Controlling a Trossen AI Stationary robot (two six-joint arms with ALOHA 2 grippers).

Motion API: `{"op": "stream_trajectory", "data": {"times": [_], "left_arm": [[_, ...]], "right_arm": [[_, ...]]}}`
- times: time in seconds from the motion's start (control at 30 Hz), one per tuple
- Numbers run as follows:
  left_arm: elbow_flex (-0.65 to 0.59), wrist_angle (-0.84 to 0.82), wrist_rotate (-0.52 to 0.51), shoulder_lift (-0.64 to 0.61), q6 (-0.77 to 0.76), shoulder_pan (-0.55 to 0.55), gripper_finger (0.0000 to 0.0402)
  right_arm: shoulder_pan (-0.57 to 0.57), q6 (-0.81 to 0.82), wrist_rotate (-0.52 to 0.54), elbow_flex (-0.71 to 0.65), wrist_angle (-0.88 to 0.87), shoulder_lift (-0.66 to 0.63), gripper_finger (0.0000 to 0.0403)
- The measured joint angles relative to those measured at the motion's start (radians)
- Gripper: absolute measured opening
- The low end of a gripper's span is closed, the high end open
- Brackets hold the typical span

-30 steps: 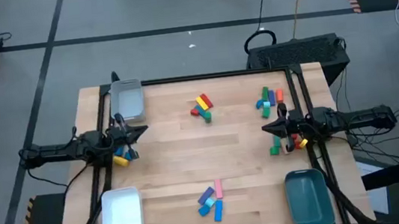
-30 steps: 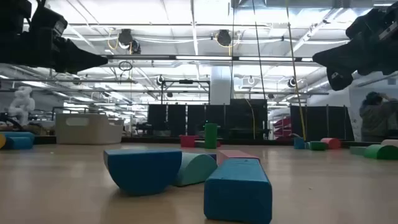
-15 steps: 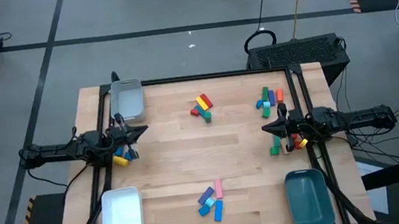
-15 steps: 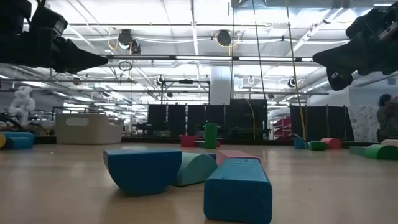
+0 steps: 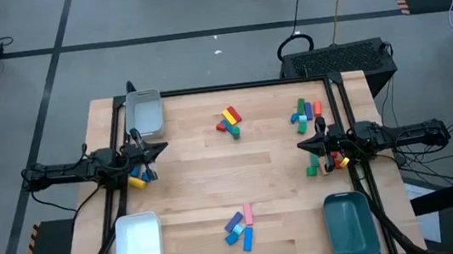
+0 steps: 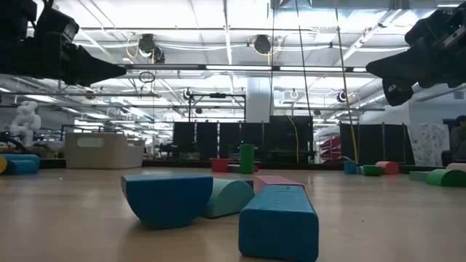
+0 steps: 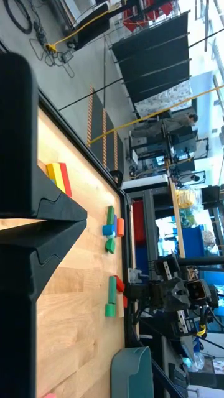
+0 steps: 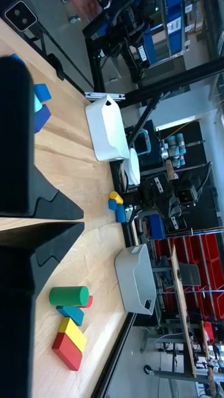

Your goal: Sort blocks by size

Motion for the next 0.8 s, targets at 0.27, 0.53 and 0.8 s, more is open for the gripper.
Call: {"op": "stream_trajectory", "data": {"times": [0.27, 0.53, 0.8], "left_arm": [[0.000, 0.000, 0.000, 0.000, 0.000, 0.000, 0.0012], [0.000, 0.001, 0.000, 0.000, 0.000, 0.000, 0.0012], [-0.003, 0.068, 0.015, 0.000, -0.015, 0.000, 0.0012]], "right_arm": [[0.000, 0.000, 0.000, 0.000, 0.000, 0.000, 0.0000], [0.000, 0.000, 0.000, 0.000, 0.000, 0.000, 0.0000], [0.000, 0.000, 0.000, 0.000, 0.000, 0.000, 0.0000]]}}
